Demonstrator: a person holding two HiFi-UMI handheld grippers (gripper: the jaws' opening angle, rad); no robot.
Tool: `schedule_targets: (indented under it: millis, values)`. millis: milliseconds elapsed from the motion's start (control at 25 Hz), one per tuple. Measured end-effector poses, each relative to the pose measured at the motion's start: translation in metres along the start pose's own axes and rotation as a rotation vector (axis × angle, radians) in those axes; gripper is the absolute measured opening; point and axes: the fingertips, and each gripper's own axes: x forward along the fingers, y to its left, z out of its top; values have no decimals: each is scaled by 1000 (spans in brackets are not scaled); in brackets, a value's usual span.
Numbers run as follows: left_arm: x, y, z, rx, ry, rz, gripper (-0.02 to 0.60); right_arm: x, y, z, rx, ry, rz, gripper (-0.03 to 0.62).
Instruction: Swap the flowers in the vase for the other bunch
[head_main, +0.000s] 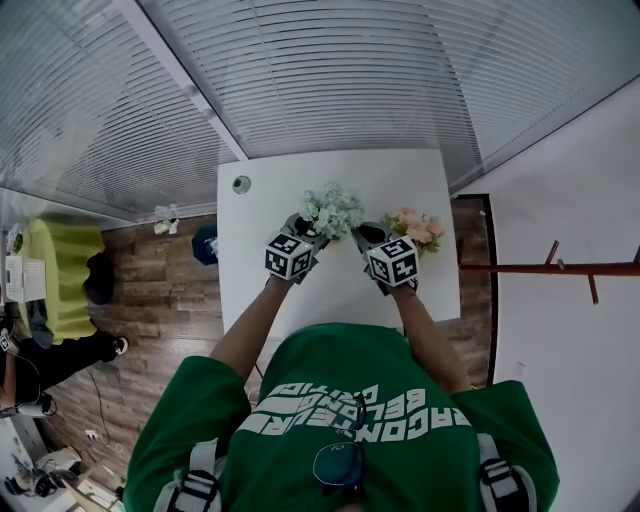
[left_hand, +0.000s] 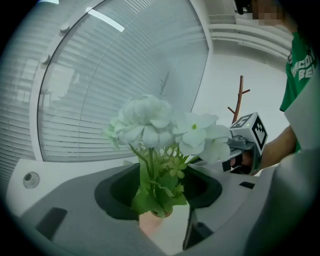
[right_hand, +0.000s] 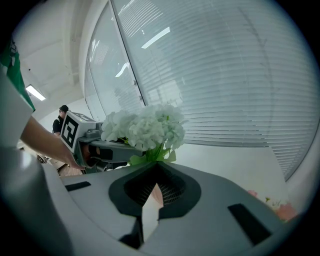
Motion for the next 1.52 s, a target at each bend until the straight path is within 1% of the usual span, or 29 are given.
schedule_targets:
  millis: [200,720,920,1000,1040,1360,1440,1520]
  values:
    - [-15,-5,1,3,-5,22,230,-14,8,-2,-5,-10,-8,13]
    - [-57,-17,7,-5,-68,65,230,-39,30,-9,-4,-42,-19,13]
    - [-74,-26,6,15,-83,77,225,-49,43,-9,-7,-61,-14,13]
    - [-80,-30,6,29,-90,82,202,-53,48,-9,-11,-70,-9,14]
    - [-83,-33,6,34,-95,84,181,-54,51,-9,-13,-74,-7,14]
    - [-111,-51,14,44,-154,78,53,-66,71,-7,-33,-99,12,13]
    - [-118,-55,13,53,-156,81,26,-67,78,-7,-37,-96,15,13]
    - [-126,-58,10,55,-156,89,12,-68,85,-8,-41,-95,22,12]
